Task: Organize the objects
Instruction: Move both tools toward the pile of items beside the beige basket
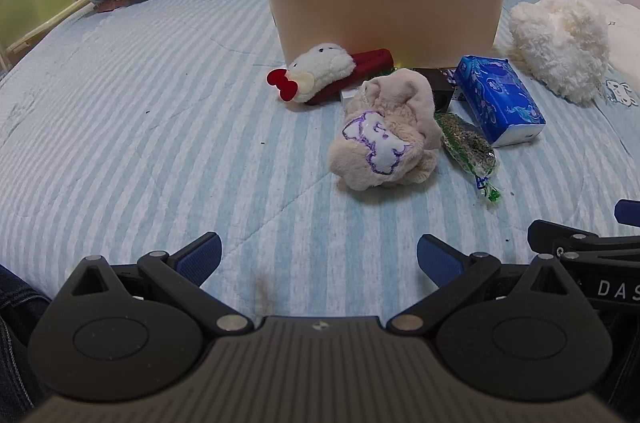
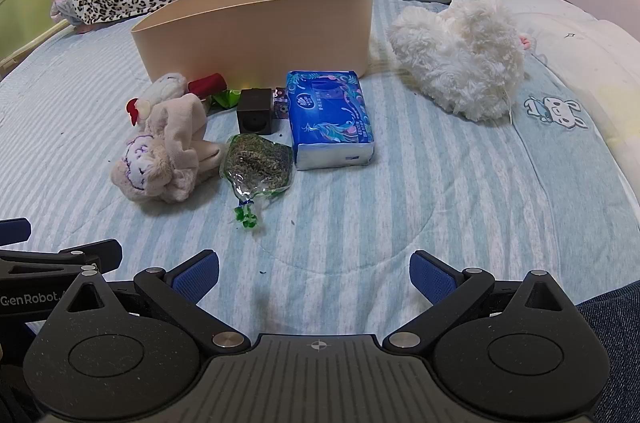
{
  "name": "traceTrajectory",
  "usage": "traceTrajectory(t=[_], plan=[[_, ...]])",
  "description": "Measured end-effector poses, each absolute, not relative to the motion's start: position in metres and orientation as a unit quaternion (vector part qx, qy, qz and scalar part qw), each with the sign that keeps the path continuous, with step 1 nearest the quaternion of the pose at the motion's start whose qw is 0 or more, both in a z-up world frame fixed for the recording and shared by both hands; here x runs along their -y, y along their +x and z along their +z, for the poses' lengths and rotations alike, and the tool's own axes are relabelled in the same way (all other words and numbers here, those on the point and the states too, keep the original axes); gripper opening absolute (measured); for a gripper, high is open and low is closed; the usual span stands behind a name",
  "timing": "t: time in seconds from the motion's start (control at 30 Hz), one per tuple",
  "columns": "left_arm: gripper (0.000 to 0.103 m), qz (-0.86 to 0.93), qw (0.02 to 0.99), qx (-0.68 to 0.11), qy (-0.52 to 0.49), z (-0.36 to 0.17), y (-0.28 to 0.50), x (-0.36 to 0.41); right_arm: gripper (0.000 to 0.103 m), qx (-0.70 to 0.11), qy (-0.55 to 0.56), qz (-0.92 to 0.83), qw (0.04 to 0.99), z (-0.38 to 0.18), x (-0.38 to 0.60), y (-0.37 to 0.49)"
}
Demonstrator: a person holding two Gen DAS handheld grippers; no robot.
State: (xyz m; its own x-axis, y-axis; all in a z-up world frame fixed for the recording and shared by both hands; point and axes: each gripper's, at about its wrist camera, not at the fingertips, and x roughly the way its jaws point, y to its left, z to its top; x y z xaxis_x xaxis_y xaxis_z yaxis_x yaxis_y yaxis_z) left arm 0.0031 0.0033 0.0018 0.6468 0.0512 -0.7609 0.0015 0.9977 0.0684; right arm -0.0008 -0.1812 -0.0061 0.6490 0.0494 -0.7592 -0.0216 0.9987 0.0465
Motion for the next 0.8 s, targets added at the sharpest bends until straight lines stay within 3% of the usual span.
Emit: traceTrajectory(t=[0.8], plan=[[0.103,0.015,0.908,-0.417,0.025,0.0008,0.0047,-0.0045,0.103,-0.419,0.015,0.019,0.908,-0.0065,0.1805,0.0001]])
